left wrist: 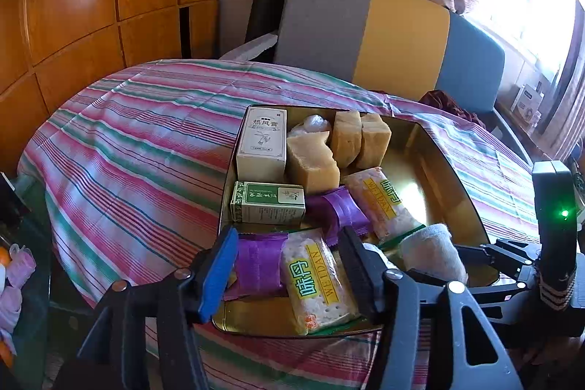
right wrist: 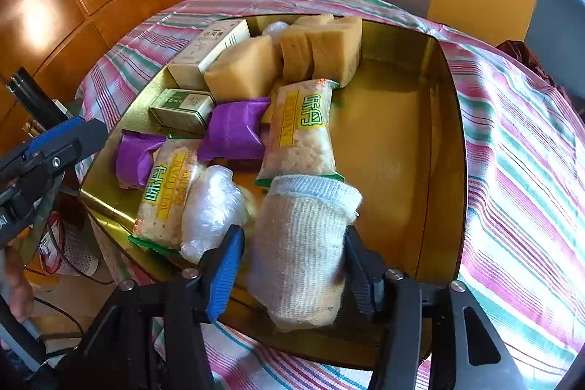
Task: Organize objects
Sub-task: 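Carry the knit pouch into the tray and open the right gripper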
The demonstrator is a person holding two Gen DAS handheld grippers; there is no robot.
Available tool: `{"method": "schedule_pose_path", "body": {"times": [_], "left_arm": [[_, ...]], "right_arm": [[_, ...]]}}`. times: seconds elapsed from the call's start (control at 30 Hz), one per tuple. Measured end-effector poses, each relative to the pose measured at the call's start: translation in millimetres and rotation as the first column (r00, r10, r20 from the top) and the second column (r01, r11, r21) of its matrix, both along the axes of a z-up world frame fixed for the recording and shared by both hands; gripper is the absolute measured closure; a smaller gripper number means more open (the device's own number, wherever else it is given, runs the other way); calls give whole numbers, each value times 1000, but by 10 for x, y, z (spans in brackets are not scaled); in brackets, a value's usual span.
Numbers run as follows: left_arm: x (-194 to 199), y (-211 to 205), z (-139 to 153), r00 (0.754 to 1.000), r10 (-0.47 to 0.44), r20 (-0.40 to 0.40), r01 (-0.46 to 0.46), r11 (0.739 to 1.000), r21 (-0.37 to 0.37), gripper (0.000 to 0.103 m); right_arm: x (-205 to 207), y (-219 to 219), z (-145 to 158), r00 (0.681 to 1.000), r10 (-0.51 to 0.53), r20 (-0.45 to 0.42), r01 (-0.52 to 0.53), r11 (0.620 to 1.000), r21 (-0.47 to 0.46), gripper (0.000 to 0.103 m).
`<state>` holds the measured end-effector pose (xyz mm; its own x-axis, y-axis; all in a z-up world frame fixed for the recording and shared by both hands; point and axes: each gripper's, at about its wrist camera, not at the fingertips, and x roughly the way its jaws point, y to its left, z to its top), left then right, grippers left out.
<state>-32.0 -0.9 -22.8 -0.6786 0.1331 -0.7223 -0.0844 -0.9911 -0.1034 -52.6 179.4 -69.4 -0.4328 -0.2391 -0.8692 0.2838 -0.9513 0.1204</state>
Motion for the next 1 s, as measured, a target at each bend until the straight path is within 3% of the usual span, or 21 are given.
{"method": "schedule_pose_path", "body": {"times": [0.4, 0.53, 0.73, 1.0], "left_arm": [[95, 42, 107, 999, 11, -39, -12, 999, -38, 40], [174, 83, 187, 997, 11, -74, -16, 998, -58, 38], [322, 116, 339, 989, 18, -146, -26, 998, -58, 23], [393, 109, 400, 982, 78, -174, -96, 991, -96, 22]], "right_arm": [[207, 73, 278, 990, -83, -114, 80, 996, -25, 20], [303, 114, 370, 976, -139, -165, 138, 990, -19, 18], [487, 156, 503, 935, -240, -263, 254, 967, 22, 16], [596, 161, 588, 906, -280, -316, 311, 949, 49, 14]]}}
